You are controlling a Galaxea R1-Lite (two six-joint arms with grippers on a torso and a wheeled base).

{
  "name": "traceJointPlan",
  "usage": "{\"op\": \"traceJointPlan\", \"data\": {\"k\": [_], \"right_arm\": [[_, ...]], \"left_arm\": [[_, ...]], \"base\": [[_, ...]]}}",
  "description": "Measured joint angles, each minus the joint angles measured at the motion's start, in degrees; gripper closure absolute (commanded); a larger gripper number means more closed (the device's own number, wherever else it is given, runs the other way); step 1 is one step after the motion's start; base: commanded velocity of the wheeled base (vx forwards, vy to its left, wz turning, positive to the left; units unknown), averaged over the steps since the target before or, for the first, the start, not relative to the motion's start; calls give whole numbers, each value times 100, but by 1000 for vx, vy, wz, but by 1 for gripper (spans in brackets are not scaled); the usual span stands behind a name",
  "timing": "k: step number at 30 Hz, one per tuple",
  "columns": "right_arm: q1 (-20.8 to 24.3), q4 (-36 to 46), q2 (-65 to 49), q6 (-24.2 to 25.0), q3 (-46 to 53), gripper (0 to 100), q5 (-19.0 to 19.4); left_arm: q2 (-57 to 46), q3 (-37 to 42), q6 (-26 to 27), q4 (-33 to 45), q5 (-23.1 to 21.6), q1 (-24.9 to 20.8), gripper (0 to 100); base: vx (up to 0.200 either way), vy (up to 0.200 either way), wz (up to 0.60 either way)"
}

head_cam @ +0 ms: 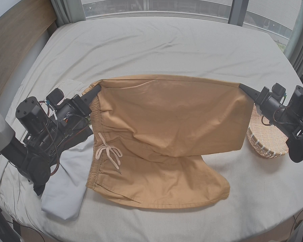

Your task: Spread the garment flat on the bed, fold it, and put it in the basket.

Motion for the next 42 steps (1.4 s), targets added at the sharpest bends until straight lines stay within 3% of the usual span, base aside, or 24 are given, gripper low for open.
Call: {"op": "traceJointPlan", "data": {"k": [20, 21, 33, 42], "right_arm": [[-83, -2, 1146, 18, -1295, 100, -2], [-91, -5, 1176, 16, -1325, 0, 0], [-130, -580, 1445, 32, -1397, 0, -57], [-15, -1005, 1187, 5, -460, 0, -57]], "left_arm": [[992, -1084, -21, 27, 189, 61, 100], [1029, -1119, -21, 28, 187, 72, 0], [1335, -1542, -423, 586, 251, 261, 0], [1364, -1447, -413, 980, 519, 350, 0]], "base": [[0, 0, 0], [0, 0, 0], [0, 0, 0], [0, 0, 0]]}}
